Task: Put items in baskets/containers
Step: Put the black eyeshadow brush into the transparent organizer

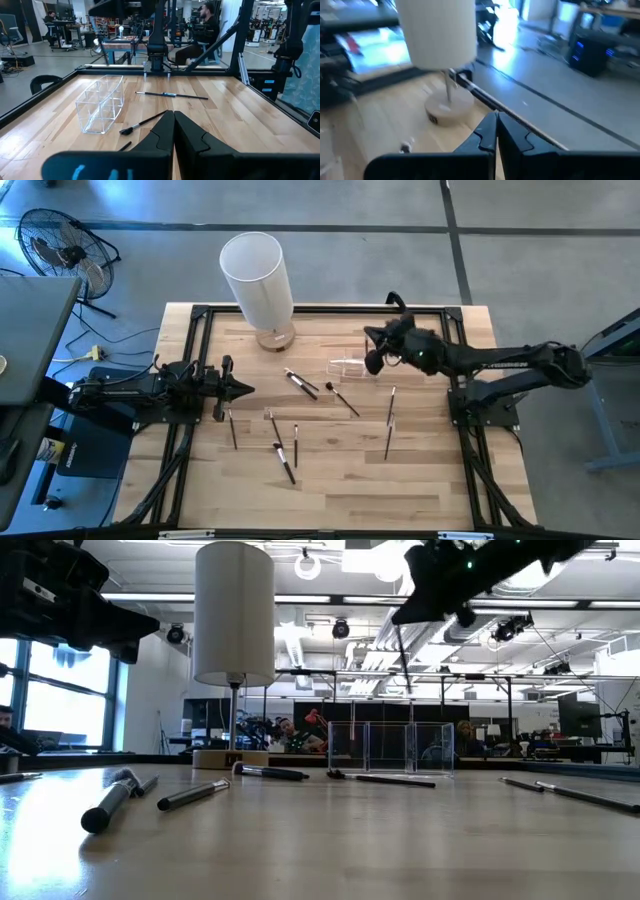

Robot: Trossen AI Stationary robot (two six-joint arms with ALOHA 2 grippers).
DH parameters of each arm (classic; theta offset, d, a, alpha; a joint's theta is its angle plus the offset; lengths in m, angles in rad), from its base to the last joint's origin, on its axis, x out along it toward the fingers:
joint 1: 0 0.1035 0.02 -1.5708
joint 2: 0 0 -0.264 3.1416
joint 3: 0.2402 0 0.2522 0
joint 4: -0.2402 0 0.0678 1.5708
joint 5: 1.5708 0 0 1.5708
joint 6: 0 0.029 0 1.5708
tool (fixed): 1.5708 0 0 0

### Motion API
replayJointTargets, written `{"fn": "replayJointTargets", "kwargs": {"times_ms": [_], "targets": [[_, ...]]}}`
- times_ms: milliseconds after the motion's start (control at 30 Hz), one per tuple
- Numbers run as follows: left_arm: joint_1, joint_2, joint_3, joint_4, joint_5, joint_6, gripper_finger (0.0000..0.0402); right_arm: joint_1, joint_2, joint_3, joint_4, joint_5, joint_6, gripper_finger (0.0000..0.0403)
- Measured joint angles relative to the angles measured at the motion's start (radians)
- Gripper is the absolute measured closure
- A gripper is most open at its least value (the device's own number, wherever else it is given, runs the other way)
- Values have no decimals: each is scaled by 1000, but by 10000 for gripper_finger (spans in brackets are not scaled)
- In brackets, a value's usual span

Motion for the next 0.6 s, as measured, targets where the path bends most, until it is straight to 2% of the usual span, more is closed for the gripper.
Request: {"fn": "replayJointTargets", "kwargs": {"times_ms": [133,300,433,600], "targets": [[0,0,0,0,0,0,401,-74,-1,-105,213,-158,-69,403],[0,0,0,0,0,0,401,-118,-2,-200,333,-291,-89,403],[0,0,0,0,0,0,401,-131,-3,-275,445,-340,-93,403],[0,0,0,0,0,0,401,-147,-42,-329,492,-367,-94,403]]}}
